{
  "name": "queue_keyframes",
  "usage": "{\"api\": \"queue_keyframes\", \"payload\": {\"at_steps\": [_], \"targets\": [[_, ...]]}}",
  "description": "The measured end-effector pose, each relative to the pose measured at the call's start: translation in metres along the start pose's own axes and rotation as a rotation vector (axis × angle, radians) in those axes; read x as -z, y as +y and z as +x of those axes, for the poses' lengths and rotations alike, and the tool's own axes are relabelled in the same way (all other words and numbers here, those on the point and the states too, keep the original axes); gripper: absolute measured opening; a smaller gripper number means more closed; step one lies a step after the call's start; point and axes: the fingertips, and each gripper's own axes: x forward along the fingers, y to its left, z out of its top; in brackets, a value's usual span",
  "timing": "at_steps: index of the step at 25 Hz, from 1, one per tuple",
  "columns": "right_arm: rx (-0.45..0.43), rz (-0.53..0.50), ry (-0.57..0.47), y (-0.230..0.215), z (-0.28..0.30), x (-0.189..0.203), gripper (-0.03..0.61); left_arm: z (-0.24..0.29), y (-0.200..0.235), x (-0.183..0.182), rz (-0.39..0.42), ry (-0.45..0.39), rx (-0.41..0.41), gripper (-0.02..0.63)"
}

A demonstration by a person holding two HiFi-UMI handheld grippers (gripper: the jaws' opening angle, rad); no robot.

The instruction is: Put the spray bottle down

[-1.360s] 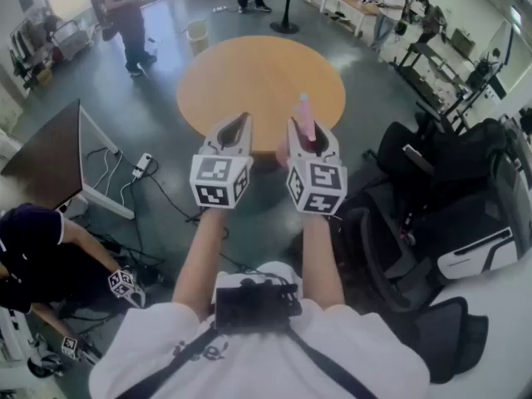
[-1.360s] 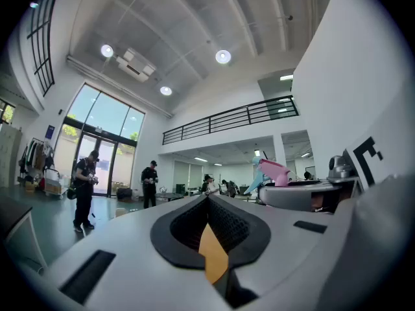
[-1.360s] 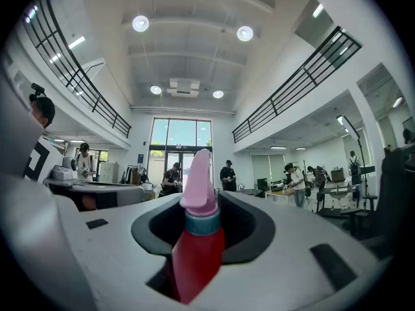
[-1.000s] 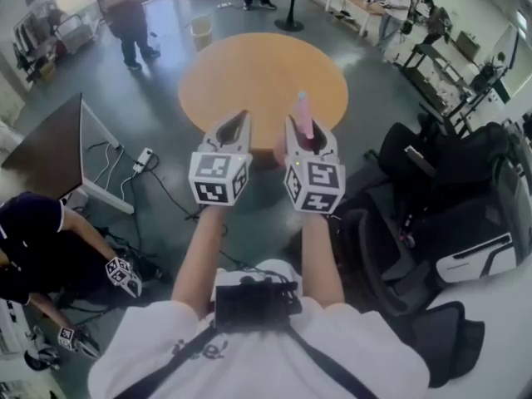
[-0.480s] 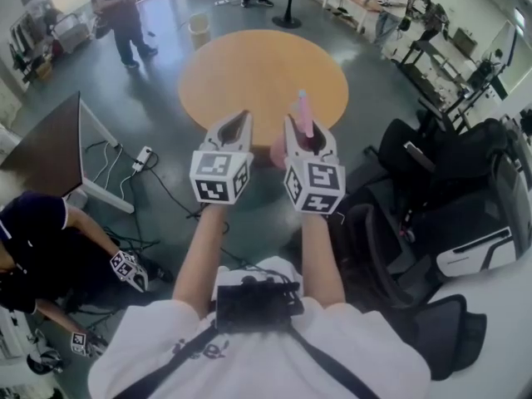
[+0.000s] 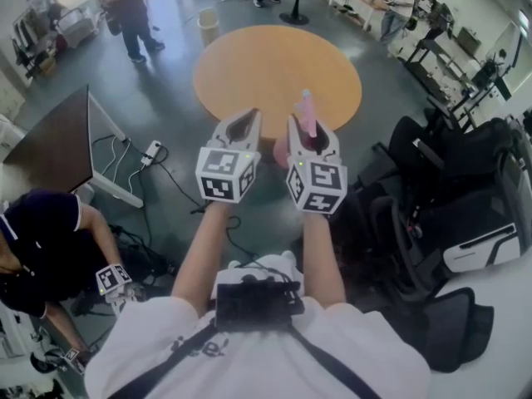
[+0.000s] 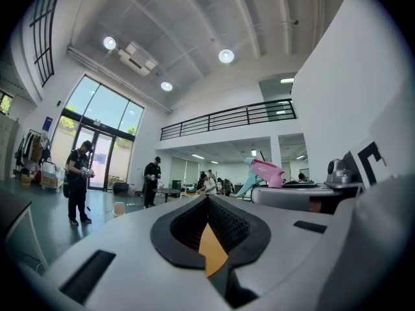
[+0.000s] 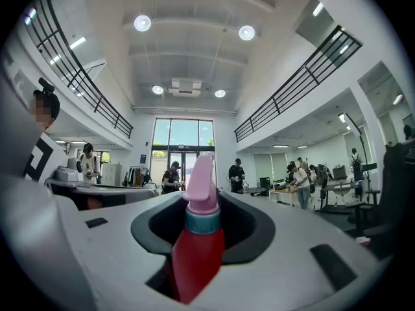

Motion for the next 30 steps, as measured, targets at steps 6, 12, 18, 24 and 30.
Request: {"api": "queue_keyframes", "payload": {"at_steps": [6,12,18,24,30], "targets": [[0.029,0.003,0.004,0.031,-0.001,0.007,0.164,-0.024,0.027,0.005,-0.028,-0.004,0.004,0.012],[0.035,0.021,0.024,0.035,0.002,0.016,0.163,-0.028,0.035,0.018,-0.053,0.006,0.022,0.011],[0.010,0.002,0.041,0.035,0.030,0.024,0.163,-0.011,0.052,0.021,-0.079,-0.004,-0.007,0.012],[-0.033,0.022,0.040,0.017,0.080,0.022,0.163,0.029,0.068,0.018,-0.076,-0.012,-0.042,0.012],[-0.082,0.006,-0.004,-0.008,0.128,0.007,0.163,0.079,0.082,0.003,-0.038,-0.042,-0.101,0.011]]}}
